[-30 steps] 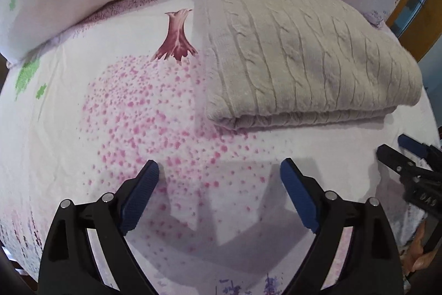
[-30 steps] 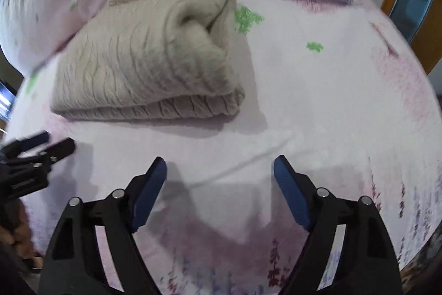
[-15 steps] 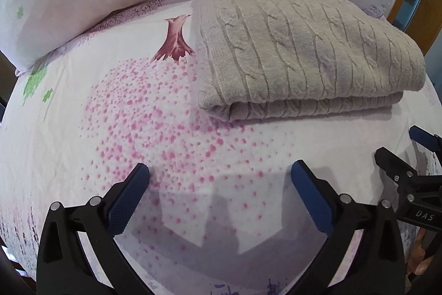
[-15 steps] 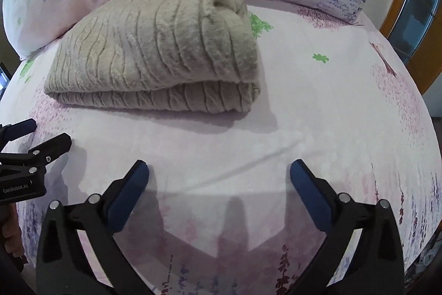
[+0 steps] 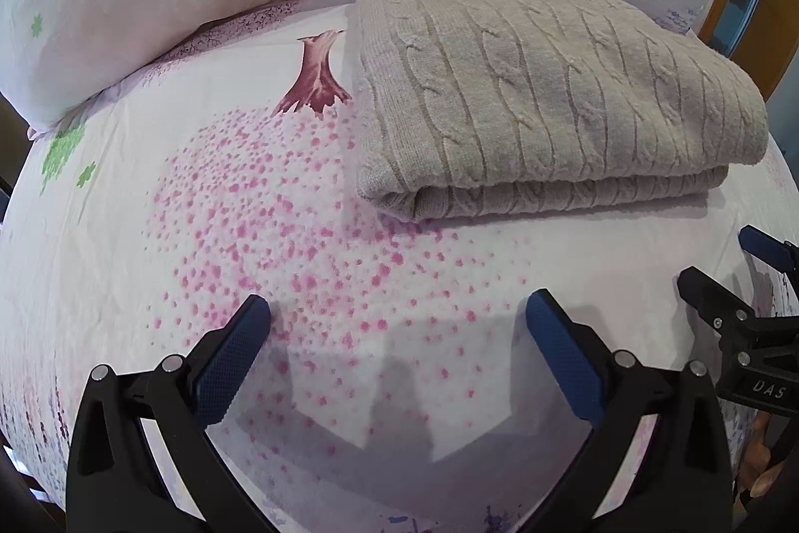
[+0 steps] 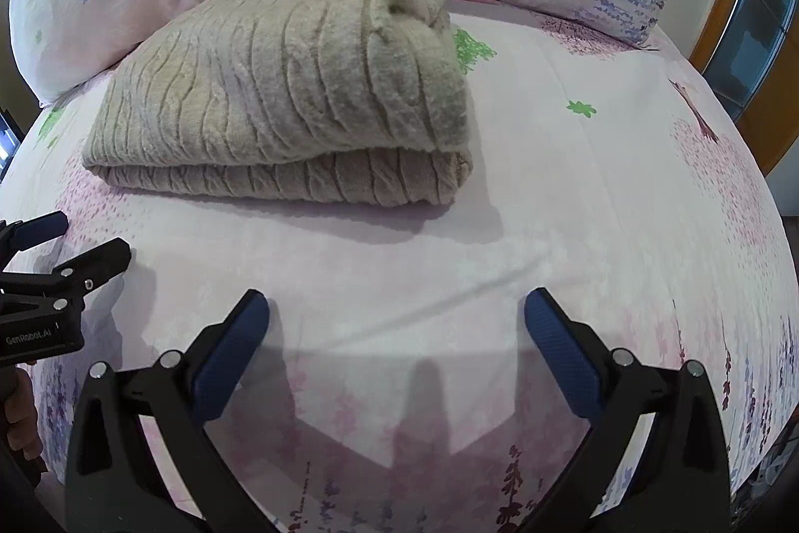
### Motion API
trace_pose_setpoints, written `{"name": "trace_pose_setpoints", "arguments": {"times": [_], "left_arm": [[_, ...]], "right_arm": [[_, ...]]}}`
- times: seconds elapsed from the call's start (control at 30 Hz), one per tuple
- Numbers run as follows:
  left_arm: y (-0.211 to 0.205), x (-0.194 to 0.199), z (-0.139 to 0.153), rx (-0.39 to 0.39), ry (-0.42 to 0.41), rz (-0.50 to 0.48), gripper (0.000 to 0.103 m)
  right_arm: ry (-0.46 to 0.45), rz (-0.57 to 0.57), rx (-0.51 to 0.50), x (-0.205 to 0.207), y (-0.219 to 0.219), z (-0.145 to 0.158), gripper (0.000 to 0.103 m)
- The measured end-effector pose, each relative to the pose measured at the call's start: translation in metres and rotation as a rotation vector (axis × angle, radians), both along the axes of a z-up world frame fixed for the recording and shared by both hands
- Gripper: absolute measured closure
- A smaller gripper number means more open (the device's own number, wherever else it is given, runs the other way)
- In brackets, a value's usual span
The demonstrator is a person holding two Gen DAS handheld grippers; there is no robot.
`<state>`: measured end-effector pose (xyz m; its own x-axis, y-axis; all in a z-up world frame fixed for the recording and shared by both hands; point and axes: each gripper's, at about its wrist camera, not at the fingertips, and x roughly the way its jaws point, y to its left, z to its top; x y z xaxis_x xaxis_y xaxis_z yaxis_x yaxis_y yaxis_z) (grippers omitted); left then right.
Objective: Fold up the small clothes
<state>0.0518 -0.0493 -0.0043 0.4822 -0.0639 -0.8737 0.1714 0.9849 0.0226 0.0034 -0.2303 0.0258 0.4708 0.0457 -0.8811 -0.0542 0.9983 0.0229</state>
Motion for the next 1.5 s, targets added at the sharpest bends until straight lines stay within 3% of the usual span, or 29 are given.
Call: {"name": "trace_pose_setpoints", "arguments": {"times": [1.5], "left_arm": [[0.003,0.017,-0.001,0.001,0.032,-0.003,0.001]], "right_arm": [[0.002,0.003,0.000,0.000,0.000,0.001,0.002]]}}
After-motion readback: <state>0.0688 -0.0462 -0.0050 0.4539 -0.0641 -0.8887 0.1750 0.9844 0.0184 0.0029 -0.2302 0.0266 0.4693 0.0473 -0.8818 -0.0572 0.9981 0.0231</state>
